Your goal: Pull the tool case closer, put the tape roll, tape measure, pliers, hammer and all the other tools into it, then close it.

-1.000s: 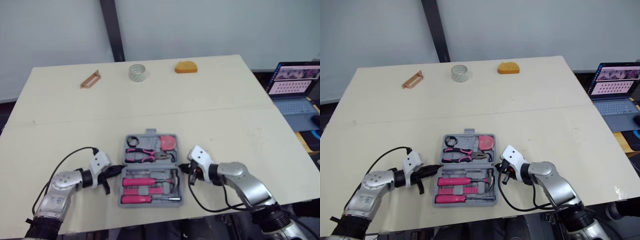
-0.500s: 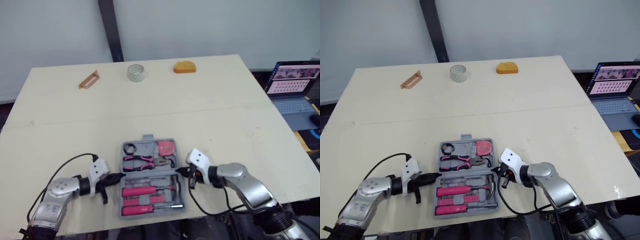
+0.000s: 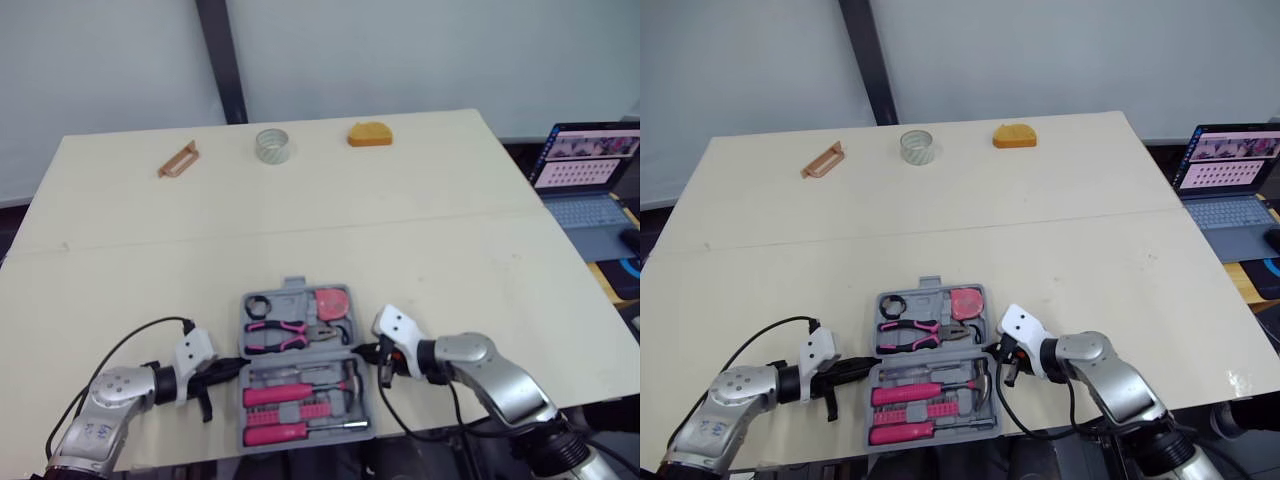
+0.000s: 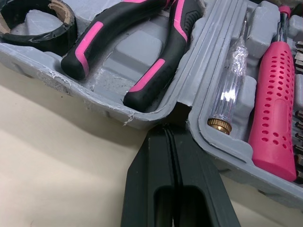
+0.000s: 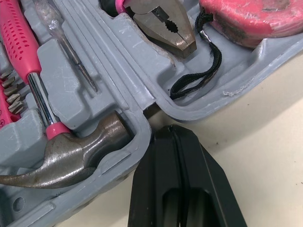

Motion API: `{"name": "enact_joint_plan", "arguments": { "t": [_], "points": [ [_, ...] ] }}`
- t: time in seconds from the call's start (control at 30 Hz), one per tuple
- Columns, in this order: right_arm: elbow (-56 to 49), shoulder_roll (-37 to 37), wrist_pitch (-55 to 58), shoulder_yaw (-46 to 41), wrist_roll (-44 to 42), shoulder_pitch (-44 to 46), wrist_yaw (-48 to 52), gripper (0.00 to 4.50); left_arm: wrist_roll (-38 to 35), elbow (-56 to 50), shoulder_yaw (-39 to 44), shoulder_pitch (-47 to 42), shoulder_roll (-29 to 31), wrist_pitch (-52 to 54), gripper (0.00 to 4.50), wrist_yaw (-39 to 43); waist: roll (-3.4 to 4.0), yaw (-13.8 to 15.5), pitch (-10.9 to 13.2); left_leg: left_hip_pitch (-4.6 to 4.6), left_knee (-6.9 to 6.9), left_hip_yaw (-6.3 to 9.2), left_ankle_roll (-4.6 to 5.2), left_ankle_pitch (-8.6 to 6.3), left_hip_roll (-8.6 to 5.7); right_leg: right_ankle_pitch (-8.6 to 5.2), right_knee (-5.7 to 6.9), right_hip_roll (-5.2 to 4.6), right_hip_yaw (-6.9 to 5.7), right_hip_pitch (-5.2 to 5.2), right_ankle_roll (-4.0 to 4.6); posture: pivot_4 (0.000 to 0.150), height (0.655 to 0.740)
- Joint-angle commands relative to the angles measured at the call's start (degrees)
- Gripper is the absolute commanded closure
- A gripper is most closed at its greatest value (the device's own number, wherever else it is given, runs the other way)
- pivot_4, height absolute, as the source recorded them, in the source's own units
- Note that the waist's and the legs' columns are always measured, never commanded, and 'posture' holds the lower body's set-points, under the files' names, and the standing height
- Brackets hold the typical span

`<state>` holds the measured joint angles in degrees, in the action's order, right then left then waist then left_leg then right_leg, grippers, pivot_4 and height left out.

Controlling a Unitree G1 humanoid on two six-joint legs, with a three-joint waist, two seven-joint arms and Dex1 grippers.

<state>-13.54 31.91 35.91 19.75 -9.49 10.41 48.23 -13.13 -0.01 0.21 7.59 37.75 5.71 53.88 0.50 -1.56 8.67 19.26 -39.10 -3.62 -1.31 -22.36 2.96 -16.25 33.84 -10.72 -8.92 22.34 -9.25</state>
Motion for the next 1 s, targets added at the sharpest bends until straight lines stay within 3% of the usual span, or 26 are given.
{"name": "enact_joint_plan", "arguments": {
  "t": [0.03, 1.0],
  "points": [
    [-1.2, -0.09, -0.51, 0.43, -0.43, 0.41, 0.77, 4.5, 0.34, -0.02, -0.29, 1.55, 0.76, 0.33, 4.49, 0.73, 0.0, 0.0, 0.0, 0.0, 0.0, 0.0, 0.0, 0.0, 0.0, 0.0, 0.0, 0.0, 0.0, 0.0, 0.0, 0.15, 0.74],
    [-1.04, -0.41, -0.43, 0.82, -0.23, 0.56, 0.71, 4.5, 0.35, 1.14, -0.6, 1.91, 0.33, -0.85, 4.49, 0.73, 0.0, -0.02, 0.0, 0.0, 0.0, -0.01, 0.0, 0.0, 0.0, 0.0, 0.0, 0.0, 0.0, 0.0, 0.0, 0.15, 0.74]
  ]
}}
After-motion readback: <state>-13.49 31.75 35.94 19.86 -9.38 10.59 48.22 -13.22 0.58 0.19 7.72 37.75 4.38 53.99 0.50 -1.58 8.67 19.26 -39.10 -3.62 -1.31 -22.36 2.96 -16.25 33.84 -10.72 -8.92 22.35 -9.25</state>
